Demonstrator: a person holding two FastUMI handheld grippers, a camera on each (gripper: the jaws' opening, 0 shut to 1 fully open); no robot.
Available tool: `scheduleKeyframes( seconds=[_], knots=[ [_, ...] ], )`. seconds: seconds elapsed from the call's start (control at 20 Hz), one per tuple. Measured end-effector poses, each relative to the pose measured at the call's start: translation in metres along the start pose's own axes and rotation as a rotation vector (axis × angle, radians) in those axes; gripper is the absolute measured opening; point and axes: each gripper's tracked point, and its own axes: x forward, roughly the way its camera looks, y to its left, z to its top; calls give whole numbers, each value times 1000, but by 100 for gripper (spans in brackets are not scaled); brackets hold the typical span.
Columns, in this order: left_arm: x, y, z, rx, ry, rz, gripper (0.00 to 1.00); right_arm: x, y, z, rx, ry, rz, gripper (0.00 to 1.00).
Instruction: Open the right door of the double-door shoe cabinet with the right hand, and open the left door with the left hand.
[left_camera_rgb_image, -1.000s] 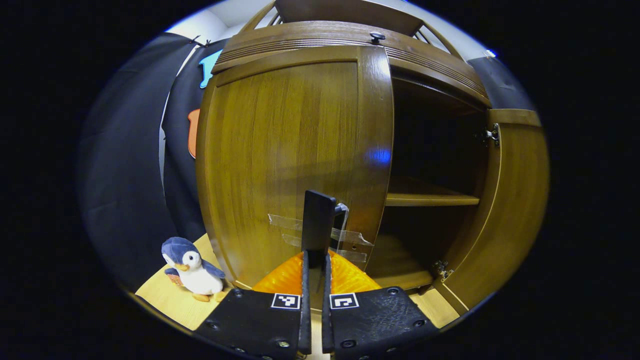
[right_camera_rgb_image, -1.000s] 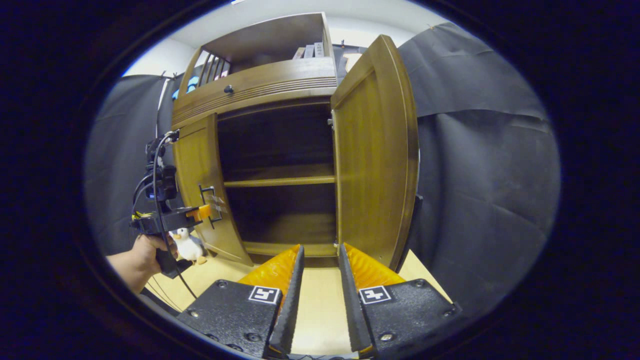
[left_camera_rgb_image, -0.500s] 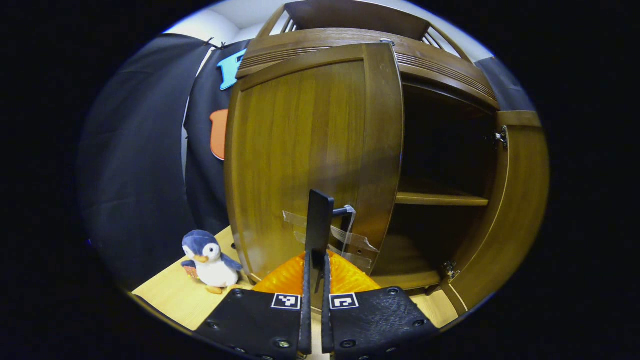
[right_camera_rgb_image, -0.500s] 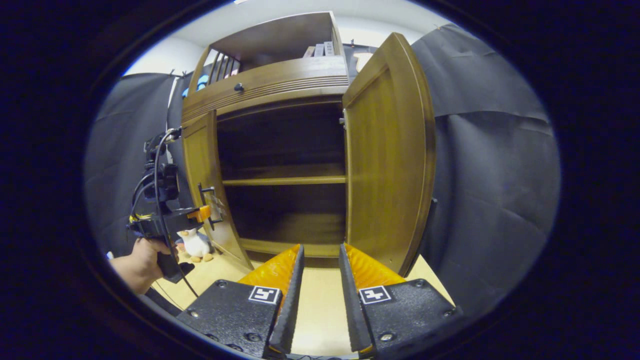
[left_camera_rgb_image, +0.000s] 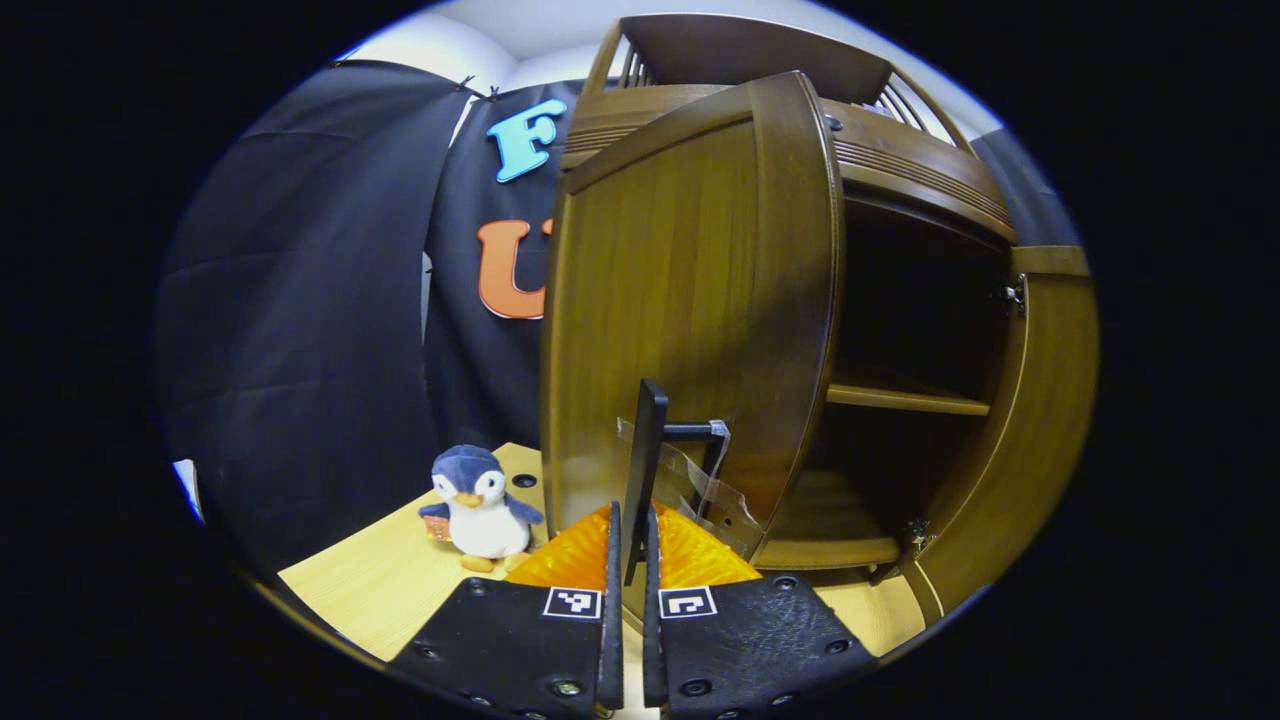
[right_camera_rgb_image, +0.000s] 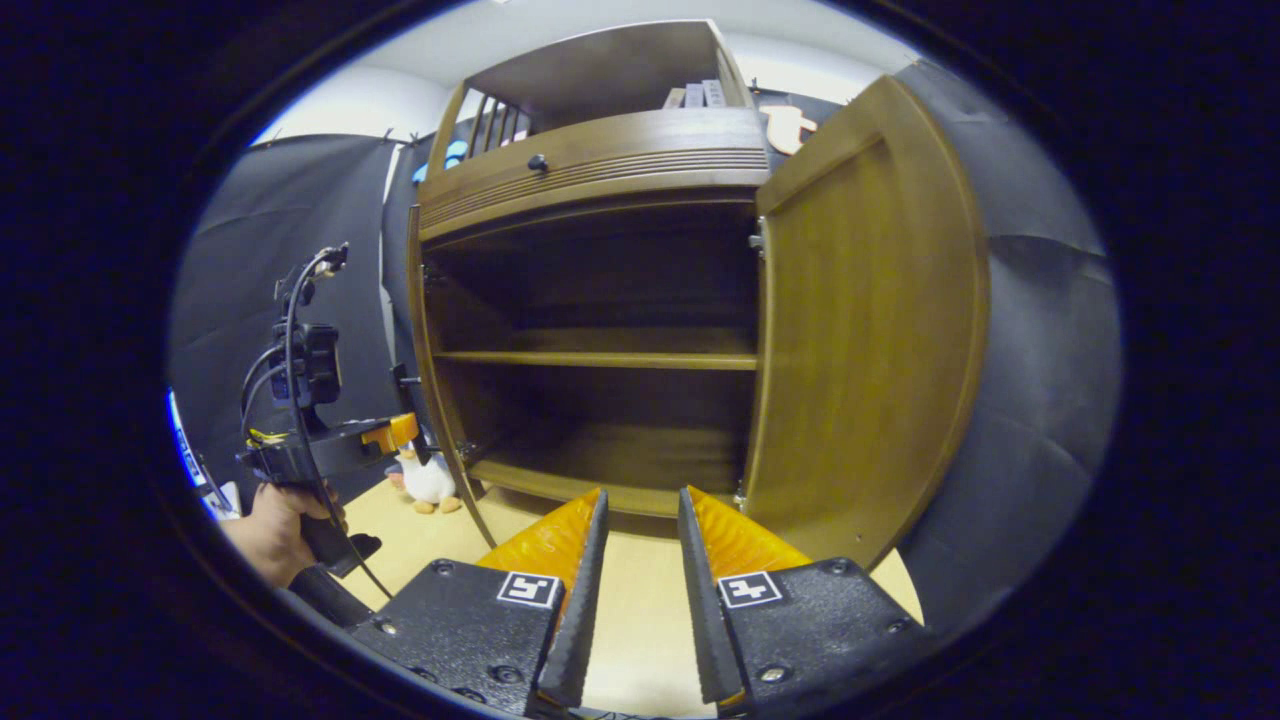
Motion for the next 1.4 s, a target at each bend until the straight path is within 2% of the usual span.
scheduleKeyframes(
  seconds=[0.2,0.7,0.85,0.9,0.95,1.3,1.4],
  knots=[
    [-11,30,1,-21,-6,11,7,8,18,0,-20,6,44,46],
    [-25,107,10,-31,-11,9,7,21,65,9,-57,1,75,46],
    [-27,130,12,-30,-9,17,2,25,76,11,-65,1,77,46],
    [-24,134,11,-29,-2,14,15,27,80,12,-67,1,78,46],
    [-25,139,12,-26,0,21,1,28,82,13,-69,-1,75,46],
    [-39,192,13,-28,3,95,0,40,93,20,-70,-7,53,46],
    [-46,195,14,-35,5,97,1,43,94,24,-73,-13,42,45]
  ],
)
